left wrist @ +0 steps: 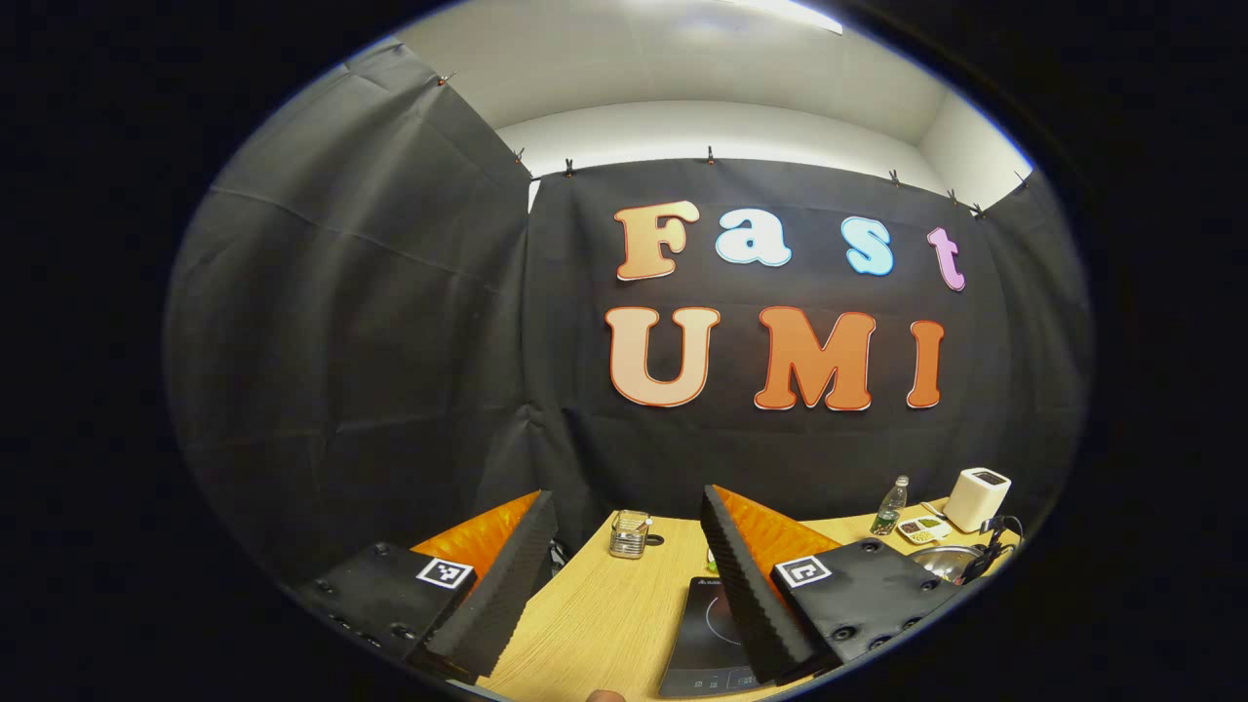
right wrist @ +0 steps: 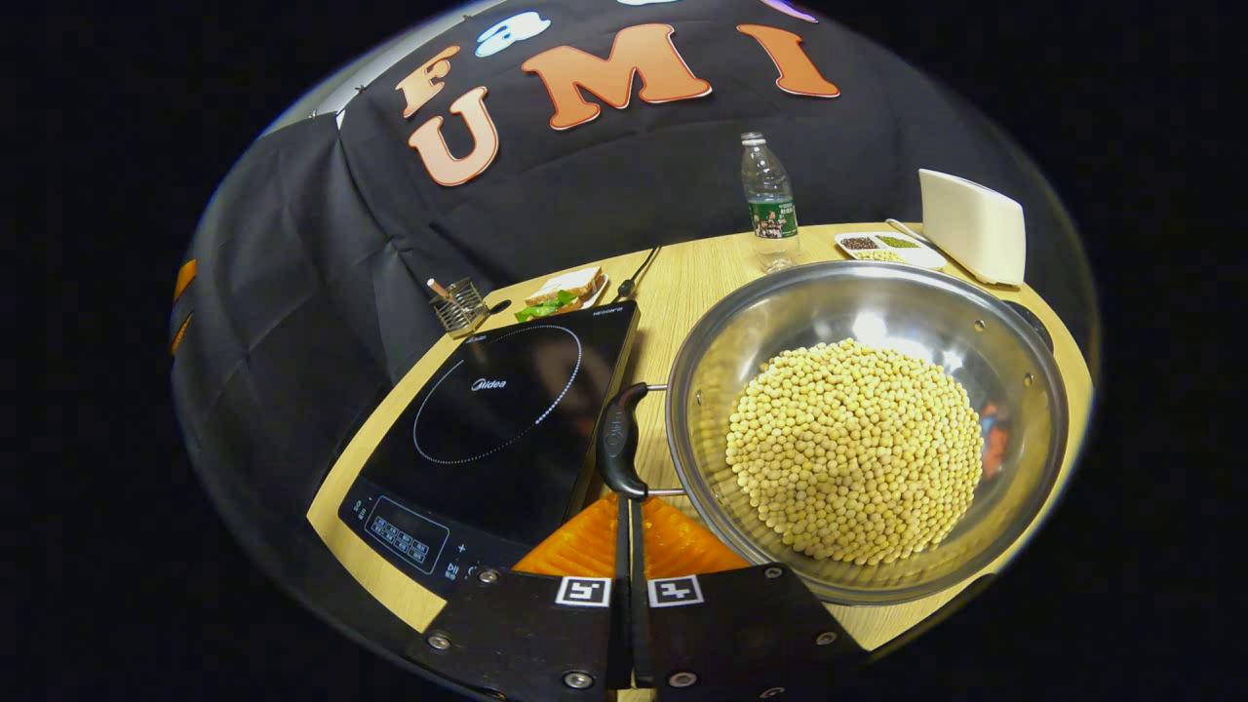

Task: First push the handle of the pot to place it horizontally, then grasp the pot with both hands and set it on the induction cooktop.

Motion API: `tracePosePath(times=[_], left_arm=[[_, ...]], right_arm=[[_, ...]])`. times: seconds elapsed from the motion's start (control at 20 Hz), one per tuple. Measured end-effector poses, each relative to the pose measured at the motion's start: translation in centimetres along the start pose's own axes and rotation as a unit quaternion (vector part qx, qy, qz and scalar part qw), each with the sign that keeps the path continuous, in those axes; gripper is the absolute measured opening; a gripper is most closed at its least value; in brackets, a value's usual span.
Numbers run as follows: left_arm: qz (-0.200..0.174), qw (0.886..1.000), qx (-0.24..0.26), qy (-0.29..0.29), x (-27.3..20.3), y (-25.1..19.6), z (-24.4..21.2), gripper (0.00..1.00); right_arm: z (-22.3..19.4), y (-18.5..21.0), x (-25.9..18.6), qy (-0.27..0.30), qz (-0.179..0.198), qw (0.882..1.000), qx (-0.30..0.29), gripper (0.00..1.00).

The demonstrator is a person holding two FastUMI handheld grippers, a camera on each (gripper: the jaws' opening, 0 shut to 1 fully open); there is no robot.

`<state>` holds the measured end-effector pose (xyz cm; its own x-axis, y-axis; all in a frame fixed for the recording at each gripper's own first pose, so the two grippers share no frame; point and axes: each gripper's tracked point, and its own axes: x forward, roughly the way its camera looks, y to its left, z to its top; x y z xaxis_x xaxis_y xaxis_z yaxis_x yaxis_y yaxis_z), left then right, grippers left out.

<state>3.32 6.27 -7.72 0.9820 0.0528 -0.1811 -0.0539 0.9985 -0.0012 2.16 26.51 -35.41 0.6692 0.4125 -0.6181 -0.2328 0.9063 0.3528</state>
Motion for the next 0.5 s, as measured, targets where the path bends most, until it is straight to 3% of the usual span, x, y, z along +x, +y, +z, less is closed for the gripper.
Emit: tracePosePath(times=[0.5], left_arm=[[-0.004, 1.0, -0.001, 0.001, 0.4, 0.7, -0.7, 0.97]], right_arm=[[1.7, 0.0, 1.4, -0.014, -0.013, 1.0, 0.007, 0.0]])
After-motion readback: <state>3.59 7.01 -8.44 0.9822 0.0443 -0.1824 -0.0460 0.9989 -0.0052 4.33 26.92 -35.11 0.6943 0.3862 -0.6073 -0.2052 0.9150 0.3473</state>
